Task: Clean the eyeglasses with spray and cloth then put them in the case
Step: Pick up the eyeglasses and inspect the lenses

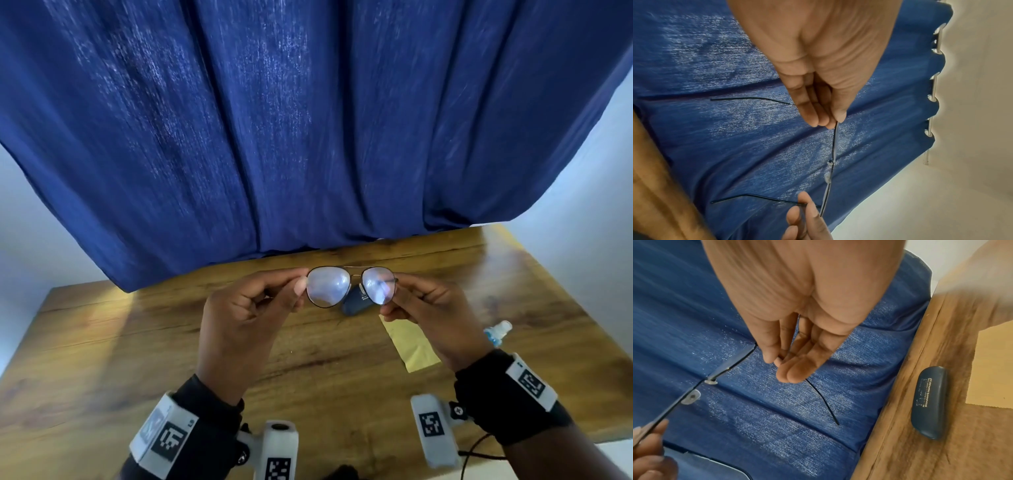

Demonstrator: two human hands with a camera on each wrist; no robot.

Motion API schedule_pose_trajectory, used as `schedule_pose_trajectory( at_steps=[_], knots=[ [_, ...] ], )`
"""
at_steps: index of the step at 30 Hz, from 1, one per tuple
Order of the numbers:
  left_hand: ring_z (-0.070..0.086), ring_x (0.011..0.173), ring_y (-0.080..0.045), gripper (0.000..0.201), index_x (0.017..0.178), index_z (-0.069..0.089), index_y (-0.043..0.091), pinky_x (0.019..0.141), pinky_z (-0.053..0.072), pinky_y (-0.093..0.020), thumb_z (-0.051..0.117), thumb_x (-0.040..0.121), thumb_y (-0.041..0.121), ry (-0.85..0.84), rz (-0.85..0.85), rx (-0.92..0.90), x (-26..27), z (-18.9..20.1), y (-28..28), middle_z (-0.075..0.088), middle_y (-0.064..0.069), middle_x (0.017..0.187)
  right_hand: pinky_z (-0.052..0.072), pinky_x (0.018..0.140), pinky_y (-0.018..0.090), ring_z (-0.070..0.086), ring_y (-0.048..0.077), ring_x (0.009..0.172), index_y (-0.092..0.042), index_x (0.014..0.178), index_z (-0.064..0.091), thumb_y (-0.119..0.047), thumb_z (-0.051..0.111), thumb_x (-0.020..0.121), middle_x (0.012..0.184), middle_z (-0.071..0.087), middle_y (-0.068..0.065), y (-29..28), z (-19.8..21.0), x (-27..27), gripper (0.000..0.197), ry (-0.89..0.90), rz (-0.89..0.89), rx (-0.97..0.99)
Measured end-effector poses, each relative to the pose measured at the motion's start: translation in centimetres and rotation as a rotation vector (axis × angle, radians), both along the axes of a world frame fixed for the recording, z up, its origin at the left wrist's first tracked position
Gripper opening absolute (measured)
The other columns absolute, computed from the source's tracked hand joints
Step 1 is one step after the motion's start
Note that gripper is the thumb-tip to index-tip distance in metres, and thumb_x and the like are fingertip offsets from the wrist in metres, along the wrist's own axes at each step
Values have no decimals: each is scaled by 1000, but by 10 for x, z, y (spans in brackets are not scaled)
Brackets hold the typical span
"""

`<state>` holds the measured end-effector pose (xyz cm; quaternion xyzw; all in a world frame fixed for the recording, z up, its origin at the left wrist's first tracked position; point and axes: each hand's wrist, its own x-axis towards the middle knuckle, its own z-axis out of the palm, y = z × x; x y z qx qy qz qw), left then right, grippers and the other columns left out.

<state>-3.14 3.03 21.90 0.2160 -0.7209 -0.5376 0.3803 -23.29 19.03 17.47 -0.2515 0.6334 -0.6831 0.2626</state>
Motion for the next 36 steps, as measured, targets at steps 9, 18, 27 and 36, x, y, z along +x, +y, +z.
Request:
schedule_pose_trajectory(
  at_steps=[9, 18, 27, 36],
  knots=[
    [78, 85, -11, 18, 104, 81, 22, 76, 65, -36, 75, 87, 27, -26, 80, -75, -29, 3, 30, 82, 8, 92, 53, 58, 29, 64, 21, 72, -13, 109, 79, -22, 62, 94, 103, 76, 20, 25, 13, -41, 25, -161, 98, -131],
    [79, 89, -15, 20, 100, 72, 17, 76, 63, -25, 80, 83, 11, 167, 180, -77, -53, 10, 49, 82, 2, 96, 61, 73, 27, 74, 19, 80, -18, 119, 65, -8, 73, 85, 96, 79, 9, 35, 37, -59, 36, 195, -15, -284],
    [79, 97, -17, 24, 94, 73, 14, 85, 62, -26, 78, 82, -7, 203, 154, -148, -53, 2, 46, 82, 2, 99, 57, 88, 28, 74, 27, 99, -7, 94, 76, -7, 77, 82, 103, 78, 8, 32, 39, -64, 12, 239, -47, -297],
    [78, 94, -14, 17, 94, 73, 16, 81, 59, -19, 78, 85, 2, 192, 167, -97, -39, 4, 34, 82, 1, 98, 57, 78, 23, 74, 19, 80, -6, 100, 75, -11, 73, 85, 88, 78, 9, 23, 43, -44, 16, 322, -9, -247]
  ],
)
